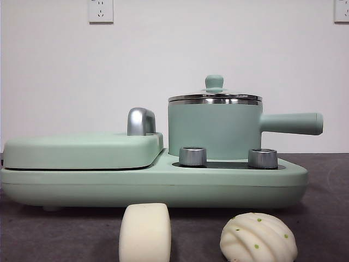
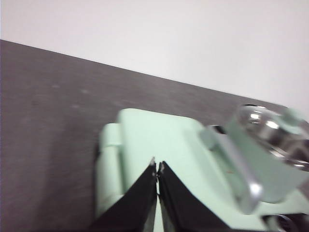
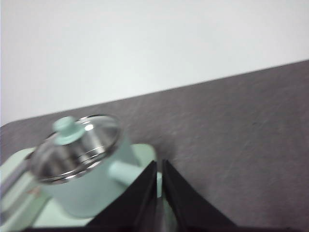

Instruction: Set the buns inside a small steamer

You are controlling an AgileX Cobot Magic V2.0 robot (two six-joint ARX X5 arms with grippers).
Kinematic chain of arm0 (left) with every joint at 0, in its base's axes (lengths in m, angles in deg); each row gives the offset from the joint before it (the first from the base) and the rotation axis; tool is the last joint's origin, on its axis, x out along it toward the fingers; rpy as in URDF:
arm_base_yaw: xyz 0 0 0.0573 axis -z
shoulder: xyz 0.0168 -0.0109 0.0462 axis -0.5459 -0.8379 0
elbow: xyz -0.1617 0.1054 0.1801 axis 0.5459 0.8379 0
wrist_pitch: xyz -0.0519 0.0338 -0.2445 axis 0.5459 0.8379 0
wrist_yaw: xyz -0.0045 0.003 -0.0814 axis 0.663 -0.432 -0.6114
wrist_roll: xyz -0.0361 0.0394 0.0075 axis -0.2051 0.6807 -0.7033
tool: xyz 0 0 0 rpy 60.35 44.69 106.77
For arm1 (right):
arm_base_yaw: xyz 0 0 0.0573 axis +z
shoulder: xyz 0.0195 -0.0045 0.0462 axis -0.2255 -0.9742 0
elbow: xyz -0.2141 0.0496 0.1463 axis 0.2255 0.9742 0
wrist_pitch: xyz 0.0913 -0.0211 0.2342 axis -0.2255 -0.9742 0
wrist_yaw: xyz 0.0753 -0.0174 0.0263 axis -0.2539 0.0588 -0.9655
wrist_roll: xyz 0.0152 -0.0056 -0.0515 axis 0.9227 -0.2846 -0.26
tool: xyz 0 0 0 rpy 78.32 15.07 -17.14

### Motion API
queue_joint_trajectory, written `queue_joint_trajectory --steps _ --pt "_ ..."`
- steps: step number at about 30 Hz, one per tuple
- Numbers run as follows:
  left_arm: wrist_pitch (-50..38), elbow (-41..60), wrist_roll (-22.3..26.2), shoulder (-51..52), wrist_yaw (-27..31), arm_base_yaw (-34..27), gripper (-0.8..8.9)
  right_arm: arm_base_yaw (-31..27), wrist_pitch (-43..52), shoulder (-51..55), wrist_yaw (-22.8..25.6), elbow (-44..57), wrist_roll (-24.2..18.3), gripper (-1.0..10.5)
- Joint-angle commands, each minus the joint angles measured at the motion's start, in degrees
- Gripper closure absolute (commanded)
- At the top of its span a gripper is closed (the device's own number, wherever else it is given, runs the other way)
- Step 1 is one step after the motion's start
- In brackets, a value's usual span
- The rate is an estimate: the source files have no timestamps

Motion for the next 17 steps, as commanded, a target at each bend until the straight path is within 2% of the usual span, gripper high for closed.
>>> queue_joint_trajectory --steps 1,8,14,17 --pt "2.2 -7.4 0.3 -6.0 -2.9 1.4 8.04 0.0 -4.1 -3.4 -3.5 -6.5 -0.2 9.3" --pt "11.8 -23.5 5.2 -19.4 -13.2 4.6 8.04 0.0 -14.3 -12.8 -14.7 -20.0 -8.3 9.3" --pt "19.5 -33.1 10.6 -27.4 -21.9 7.0 8.04 0.0 -22.2 -19.9 -25.2 -28.3 -16.0 9.3" --pt "21.8 -35.8 12.5 -29.6 -25.0 8.2 8.04 0.0 -22.5 -21.3 -29.2 -29.5 -16.9 9.3"
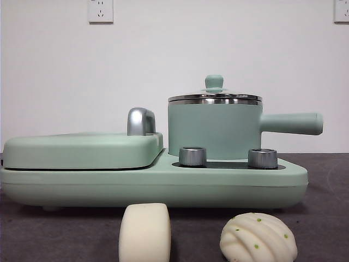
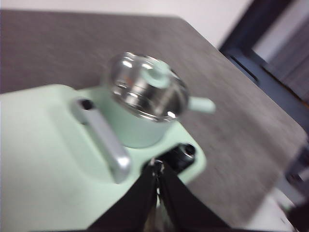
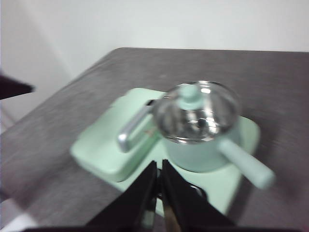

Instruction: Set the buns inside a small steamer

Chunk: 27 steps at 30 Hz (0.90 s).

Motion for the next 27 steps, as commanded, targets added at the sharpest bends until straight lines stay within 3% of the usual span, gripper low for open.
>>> queue_joint_trajectory --steps 1,8,10,17,27 --pt "0.3 -2.4 3.3 -1.3 -2.1 1.0 8.04 0.0 0.2 -0.8 -2.6 -1.2 -2.9 9.3" --pt "0.0 -2.6 3.3 -1.5 -2.1 1.2 8.00 0.0 0.2 -1.0 -2.8 -1.2 -2.9 9.3" --pt "0.0 -2.6 3.3 -1.5 -2.1 1.2 7.55 0.0 0.1 -1.0 -2.6 -1.2 -2.9 9.2" --pt "0.0 -2.6 3.3 -1.5 -2.0 1.2 3.53 0.0 0.1 -1.0 -2.5 -1.2 -2.9 5.6" --pt "0.2 -2.6 2.9 -1.6 -2.1 1.3 3.44 0.0 0.2 -1.0 -2.6 -1.2 -2.8 5.5"
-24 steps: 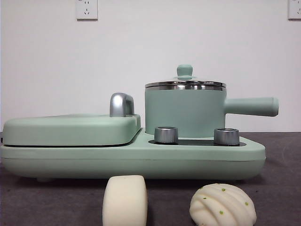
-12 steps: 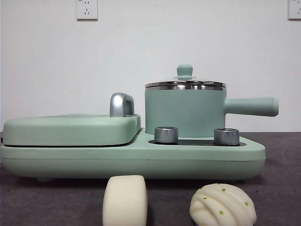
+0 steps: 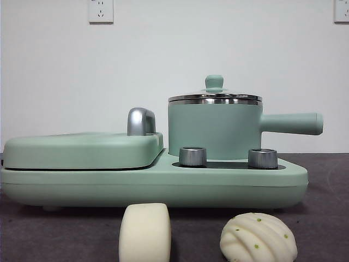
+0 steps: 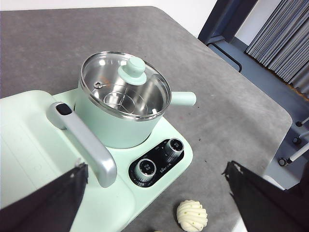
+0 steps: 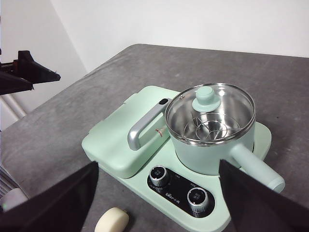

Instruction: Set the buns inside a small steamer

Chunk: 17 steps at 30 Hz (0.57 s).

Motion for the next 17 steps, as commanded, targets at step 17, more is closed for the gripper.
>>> queue_joint_trajectory --steps 17 --pt "18.8 -25.3 6.3 -24.6 -0.2 1.0 3.45 0.0 0.4 -0.3 -0.4 -0.9 0.6 5.5"
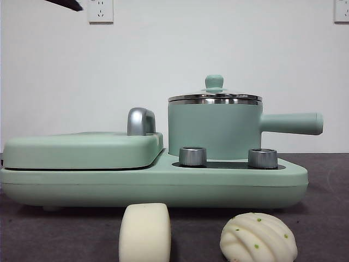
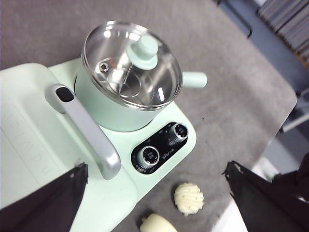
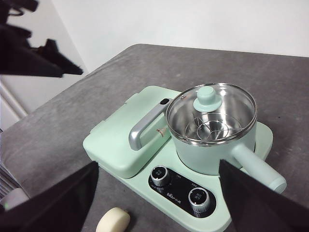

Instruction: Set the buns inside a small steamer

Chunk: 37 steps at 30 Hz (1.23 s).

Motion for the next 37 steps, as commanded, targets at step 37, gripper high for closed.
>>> queue_joint_trajectory --steps 37 --pt "21.6 -64.5 10.0 -60.2 24.0 19.5 3.81 0.0 0.4 -0.3 -0.1 -0.9 0.4 5.5"
